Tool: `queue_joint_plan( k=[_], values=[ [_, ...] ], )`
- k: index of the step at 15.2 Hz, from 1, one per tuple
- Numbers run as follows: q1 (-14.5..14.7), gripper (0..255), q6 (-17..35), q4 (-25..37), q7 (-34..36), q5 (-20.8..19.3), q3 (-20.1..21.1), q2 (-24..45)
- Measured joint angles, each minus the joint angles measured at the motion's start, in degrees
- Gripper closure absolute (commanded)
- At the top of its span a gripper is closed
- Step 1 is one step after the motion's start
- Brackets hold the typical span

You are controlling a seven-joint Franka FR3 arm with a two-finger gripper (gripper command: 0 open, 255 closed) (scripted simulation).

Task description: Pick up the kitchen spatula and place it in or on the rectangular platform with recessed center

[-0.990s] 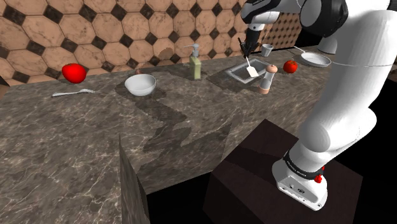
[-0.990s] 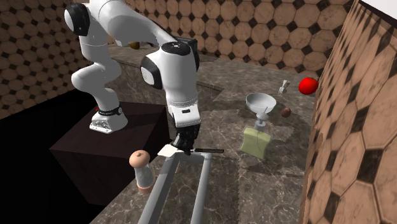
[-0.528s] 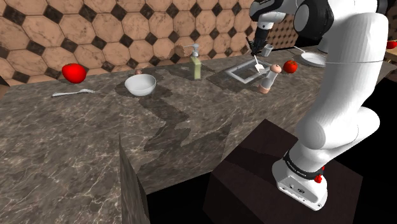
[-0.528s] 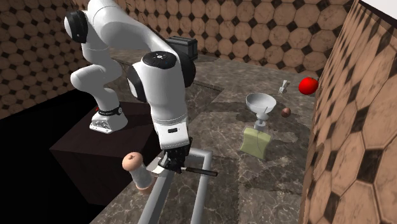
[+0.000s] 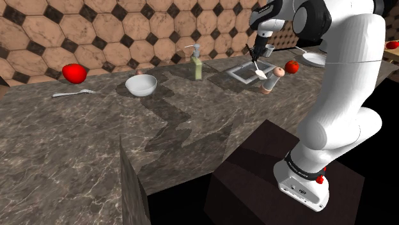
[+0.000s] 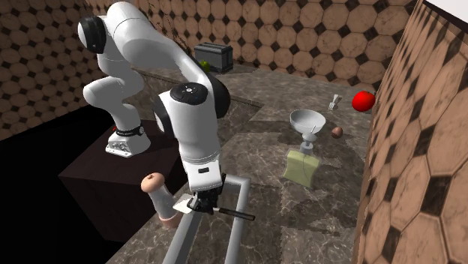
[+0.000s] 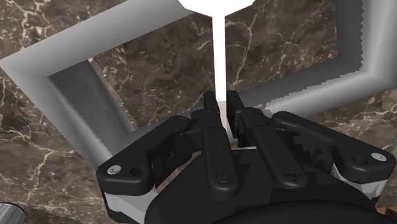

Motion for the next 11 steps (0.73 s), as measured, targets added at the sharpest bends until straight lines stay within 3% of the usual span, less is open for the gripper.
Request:
queue_joint_plan(
  k=[11],
  values=[
    [-0.2,255,4.3,-2.0,-0.5,0.9,0.5,2.4]
  ],
)
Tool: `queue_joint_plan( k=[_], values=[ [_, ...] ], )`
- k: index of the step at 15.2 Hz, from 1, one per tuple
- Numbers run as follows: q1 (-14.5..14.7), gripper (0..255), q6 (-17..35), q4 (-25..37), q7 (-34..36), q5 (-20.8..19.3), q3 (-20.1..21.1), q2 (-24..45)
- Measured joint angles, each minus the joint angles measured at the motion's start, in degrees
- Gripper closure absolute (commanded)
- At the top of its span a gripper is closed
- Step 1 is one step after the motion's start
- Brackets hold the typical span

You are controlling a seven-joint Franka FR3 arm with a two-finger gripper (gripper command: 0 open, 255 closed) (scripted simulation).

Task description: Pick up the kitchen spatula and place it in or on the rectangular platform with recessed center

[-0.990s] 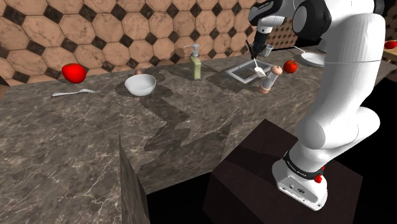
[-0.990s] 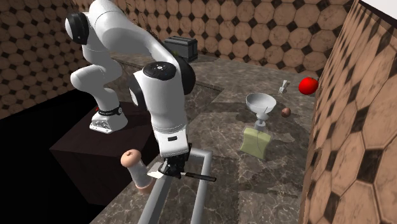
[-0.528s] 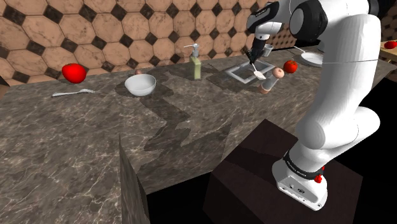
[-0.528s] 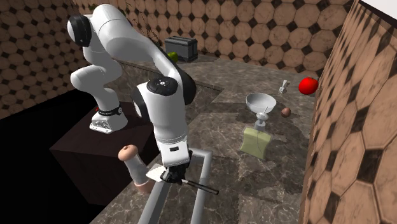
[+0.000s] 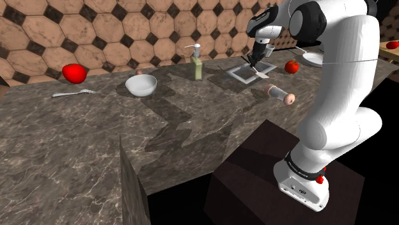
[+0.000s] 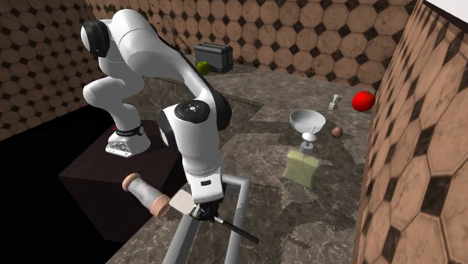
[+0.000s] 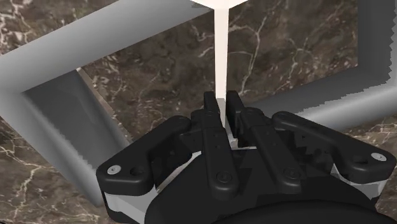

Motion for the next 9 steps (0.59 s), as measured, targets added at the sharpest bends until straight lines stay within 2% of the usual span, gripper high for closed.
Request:
queue_joint_plan(
  k=[1,2,9],
  values=[
    [0.0,255,0.0,0.0,0.0,0.0,0.0,0.0],
    [0.0,0,0.0,0.0,0.0,0.0,0.0,0.0],
    [0.1,0,-0.7,0.3,0.2,-0.2,-0.1,-0.4]
  ],
)
